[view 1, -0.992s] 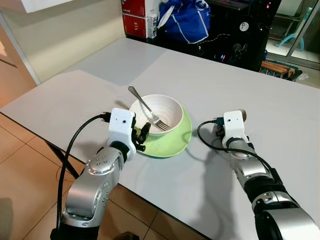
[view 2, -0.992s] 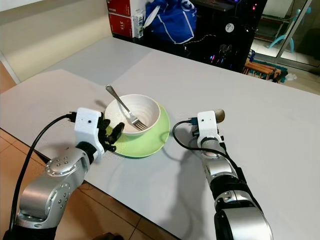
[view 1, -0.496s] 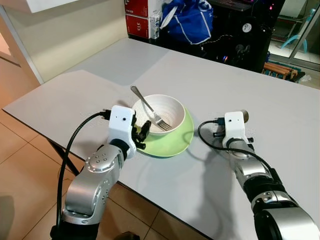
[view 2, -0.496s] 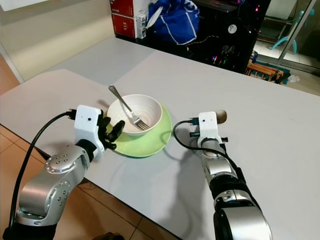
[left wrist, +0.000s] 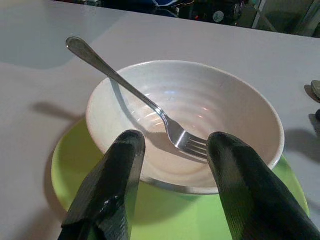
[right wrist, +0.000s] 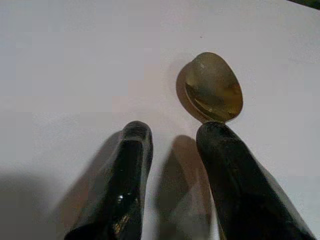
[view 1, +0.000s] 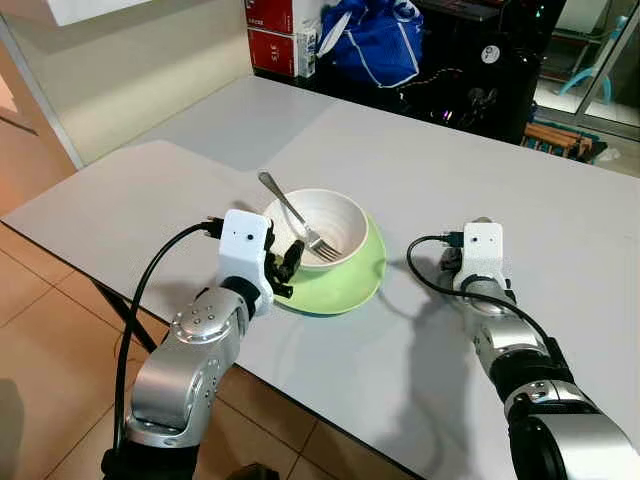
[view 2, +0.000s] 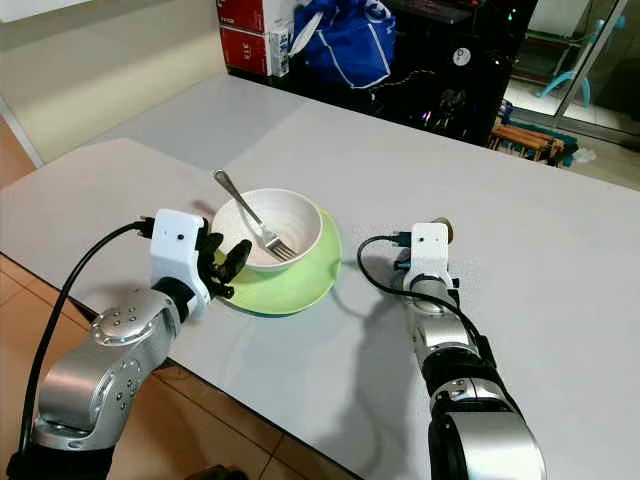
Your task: Setting the table
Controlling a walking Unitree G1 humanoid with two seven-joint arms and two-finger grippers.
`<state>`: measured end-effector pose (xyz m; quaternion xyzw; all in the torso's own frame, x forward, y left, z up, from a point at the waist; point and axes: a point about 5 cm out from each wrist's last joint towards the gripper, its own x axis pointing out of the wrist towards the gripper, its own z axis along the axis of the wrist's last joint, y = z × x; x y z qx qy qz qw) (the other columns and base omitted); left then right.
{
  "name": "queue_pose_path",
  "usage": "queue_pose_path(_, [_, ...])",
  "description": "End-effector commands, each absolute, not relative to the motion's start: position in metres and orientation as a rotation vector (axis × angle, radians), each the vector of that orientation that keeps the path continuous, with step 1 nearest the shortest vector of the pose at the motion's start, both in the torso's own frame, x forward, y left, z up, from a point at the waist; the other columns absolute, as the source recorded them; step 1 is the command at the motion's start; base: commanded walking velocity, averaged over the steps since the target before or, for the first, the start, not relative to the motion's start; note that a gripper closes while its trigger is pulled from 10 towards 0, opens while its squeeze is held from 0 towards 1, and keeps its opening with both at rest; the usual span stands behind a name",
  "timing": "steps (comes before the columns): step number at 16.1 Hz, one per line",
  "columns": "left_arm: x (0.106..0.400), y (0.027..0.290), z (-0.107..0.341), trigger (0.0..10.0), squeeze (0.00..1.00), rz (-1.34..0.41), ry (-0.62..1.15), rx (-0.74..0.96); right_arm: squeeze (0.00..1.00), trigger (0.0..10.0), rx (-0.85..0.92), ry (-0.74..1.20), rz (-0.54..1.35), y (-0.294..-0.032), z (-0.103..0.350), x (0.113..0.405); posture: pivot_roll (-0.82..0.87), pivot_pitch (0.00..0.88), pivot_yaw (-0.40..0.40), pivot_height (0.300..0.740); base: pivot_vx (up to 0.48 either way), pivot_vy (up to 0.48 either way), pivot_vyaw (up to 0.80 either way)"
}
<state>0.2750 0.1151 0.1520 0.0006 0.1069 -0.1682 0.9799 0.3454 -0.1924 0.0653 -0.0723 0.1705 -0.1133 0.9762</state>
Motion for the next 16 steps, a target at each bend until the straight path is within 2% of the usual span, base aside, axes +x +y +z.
queue_pose_path(1, [0.276, 0.113, 0.155, 10.0, 0.00, -0.350, 0.211, 0.006, 1.00, 10.0, -0.132, 0.389, -0.269, -0.200, 0.058, 0.341, -0.04, 0.000, 0.031, 0.740, 0.000, 0.000, 0.00])
queue_pose_path(9, [0.279, 0.111, 0.157, 10.0, 0.00, -0.357, 0.207, 0.006, 1.00, 10.0, -0.131, 0.405, -0.299, -0.202, 0.058, 0.342, -0.04, 0.000, 0.027, 0.740, 0.000, 0.000, 0.00])
queue_pose_path(10, [0.279, 0.111, 0.157, 10.0, 0.00, -0.357, 0.207, 0.006, 0.58, 10.0, -0.138, 0.401, -0.293, -0.201, 0.059, 0.342, -0.04, 0.000, 0.026, 0.740, 0.000, 0.000, 0.00])
queue_pose_path(11, [0.279, 0.111, 0.157, 10.0, 0.00, -0.357, 0.207, 0.007, 0.00, 10.0, -0.127, 0.397, -0.293, -0.200, 0.060, 0.343, -0.04, 0.000, 0.025, 0.740, 0.000, 0.000, 0.00])
queue_pose_path(16, [0.281, 0.112, 0.158, 10.0, 0.00, -0.357, 0.202, 0.014, 0.00, 10.0, 0.103, 0.513, -0.328, -0.195, 0.047, 0.339, -0.03, 0.000, 0.022, 0.740, 0.000, 0.000, 0.00])
